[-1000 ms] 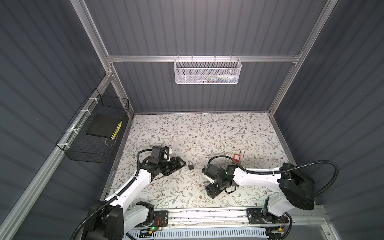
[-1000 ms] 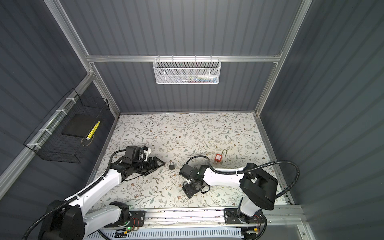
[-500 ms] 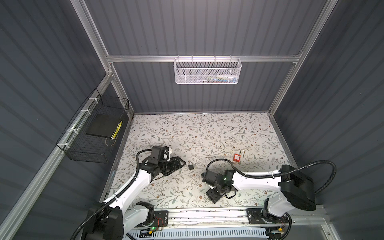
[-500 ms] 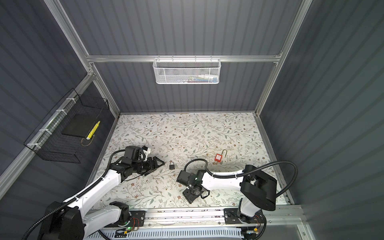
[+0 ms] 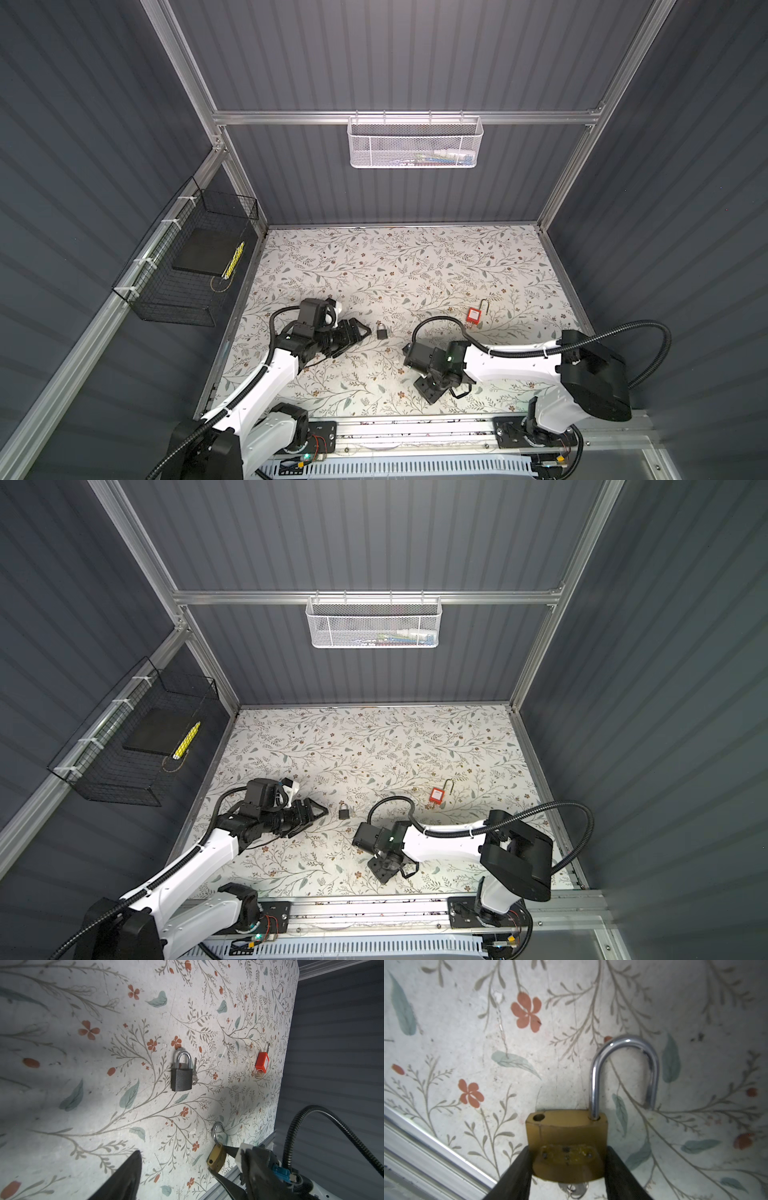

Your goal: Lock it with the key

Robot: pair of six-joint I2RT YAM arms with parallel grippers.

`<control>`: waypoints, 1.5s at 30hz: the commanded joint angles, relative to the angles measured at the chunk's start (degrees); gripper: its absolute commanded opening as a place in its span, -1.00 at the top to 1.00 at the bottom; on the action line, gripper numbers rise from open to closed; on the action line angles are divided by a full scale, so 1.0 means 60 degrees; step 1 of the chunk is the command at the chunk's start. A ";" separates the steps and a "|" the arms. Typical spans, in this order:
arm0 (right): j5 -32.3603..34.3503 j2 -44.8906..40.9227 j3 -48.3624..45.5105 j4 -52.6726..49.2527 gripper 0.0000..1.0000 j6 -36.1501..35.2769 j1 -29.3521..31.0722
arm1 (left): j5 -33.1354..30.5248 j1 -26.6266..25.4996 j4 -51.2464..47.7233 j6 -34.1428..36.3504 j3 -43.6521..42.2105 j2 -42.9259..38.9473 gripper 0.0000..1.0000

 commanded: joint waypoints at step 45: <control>-0.1693 -0.0348 0.3061 0.0843 0.37 -0.1643 -0.1790 | 0.2132 -0.1358 0.3923 -0.2426 -0.0077 0.0917 -0.06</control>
